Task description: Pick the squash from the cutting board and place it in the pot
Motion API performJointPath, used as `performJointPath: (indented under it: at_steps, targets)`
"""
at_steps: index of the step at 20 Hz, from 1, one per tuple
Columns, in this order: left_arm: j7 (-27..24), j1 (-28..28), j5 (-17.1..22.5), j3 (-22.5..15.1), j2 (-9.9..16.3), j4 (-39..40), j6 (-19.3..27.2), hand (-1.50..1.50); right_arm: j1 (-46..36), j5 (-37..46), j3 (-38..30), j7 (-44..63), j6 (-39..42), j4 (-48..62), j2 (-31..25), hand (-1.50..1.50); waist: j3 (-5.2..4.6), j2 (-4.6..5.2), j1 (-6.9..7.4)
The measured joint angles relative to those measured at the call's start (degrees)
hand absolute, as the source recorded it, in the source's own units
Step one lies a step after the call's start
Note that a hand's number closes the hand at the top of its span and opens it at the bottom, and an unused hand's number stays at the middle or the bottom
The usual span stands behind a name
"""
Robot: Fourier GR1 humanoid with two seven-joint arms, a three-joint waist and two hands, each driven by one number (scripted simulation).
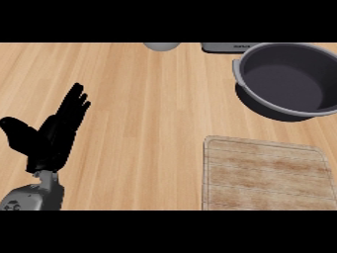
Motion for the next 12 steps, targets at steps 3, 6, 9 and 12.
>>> performJointPath:
  at_steps: [3,6,9,12]
  targets:
    - [-0.3,-0.1,0.2,0.3,-0.1,0.7,-0.1,0.0,-1.8,-3.1,-2.7,-0.5,1.1,-3.6,-2.1,1.5,-0.02,-0.07,-0.15]
    - [-0.2,0.3,0.4,0.7,0.5,0.1,-0.7,0.0,-4.4,-5.6,-3.8,-1.3,2.0,-7.0,-4.0,1.5,-0.02,-0.1,-0.01]
    - [0.5,0.2,1.2,1.2,0.7,-0.4,-1.1,0.0,-7.9,-8.8,-4.3,-0.3,3.8,-10.5,-4.8,1.5,-0.04,-0.12,0.07]
    - [-0.5,0.9,0.8,0.8,0.4,-0.4,-1.3,0.0,-12.9,-11.8,-3.9,2.8,6.2,-11.8,-5.9,1.5,-0.05,-0.08,0.25]
